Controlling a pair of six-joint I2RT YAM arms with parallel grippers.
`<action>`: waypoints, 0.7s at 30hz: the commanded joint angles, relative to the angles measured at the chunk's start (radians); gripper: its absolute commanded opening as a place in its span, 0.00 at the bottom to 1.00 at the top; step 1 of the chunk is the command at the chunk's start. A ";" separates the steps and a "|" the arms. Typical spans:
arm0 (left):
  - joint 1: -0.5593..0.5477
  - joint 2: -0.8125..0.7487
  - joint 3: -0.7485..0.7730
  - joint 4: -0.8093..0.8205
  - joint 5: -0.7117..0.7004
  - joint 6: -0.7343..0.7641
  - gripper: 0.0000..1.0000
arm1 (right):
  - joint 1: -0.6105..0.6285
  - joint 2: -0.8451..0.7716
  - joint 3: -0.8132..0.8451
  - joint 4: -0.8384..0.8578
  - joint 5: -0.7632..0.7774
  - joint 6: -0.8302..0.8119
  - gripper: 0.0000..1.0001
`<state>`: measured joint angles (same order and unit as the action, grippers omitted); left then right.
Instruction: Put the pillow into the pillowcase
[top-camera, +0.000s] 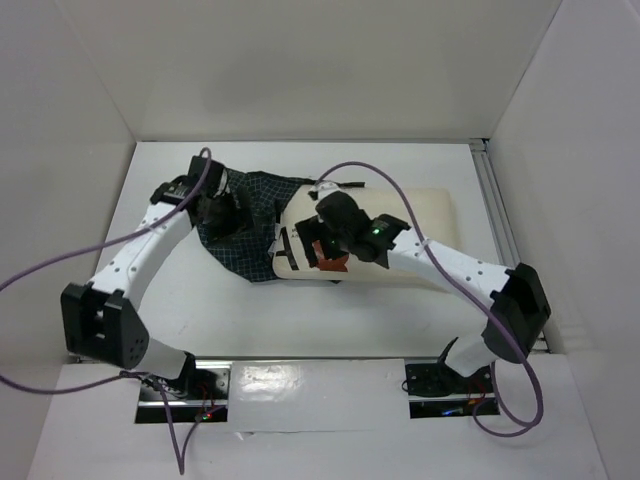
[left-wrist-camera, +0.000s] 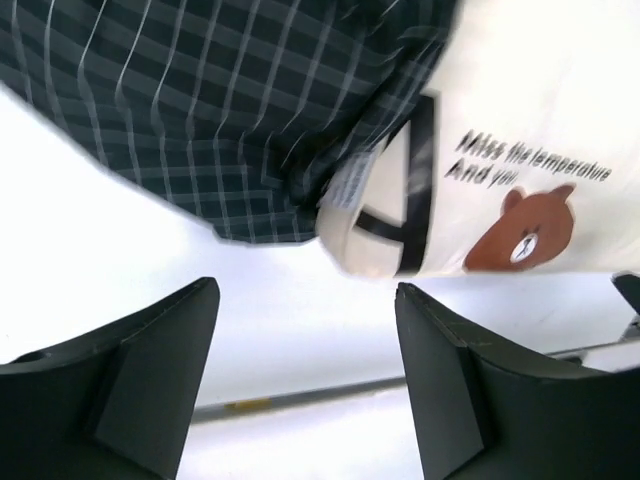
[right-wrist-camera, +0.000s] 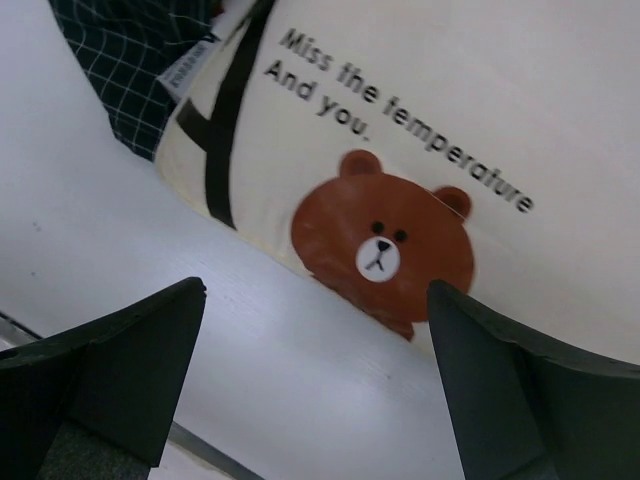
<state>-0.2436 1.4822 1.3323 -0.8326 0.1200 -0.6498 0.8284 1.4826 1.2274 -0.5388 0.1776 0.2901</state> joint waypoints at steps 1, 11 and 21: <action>0.012 -0.092 -0.155 0.087 0.056 -0.148 0.85 | 0.037 0.077 0.064 0.083 0.020 -0.077 0.99; 0.003 -0.197 -0.565 0.407 0.262 -0.261 0.78 | 0.034 0.318 0.135 0.163 0.016 -0.111 0.14; -0.049 -0.145 -0.725 0.781 0.342 -0.451 0.93 | -0.135 0.191 0.146 0.198 -0.298 -0.071 0.00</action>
<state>-0.2752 1.3106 0.6342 -0.2489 0.4072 -0.9928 0.7605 1.7462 1.3315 -0.4099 0.0059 0.1986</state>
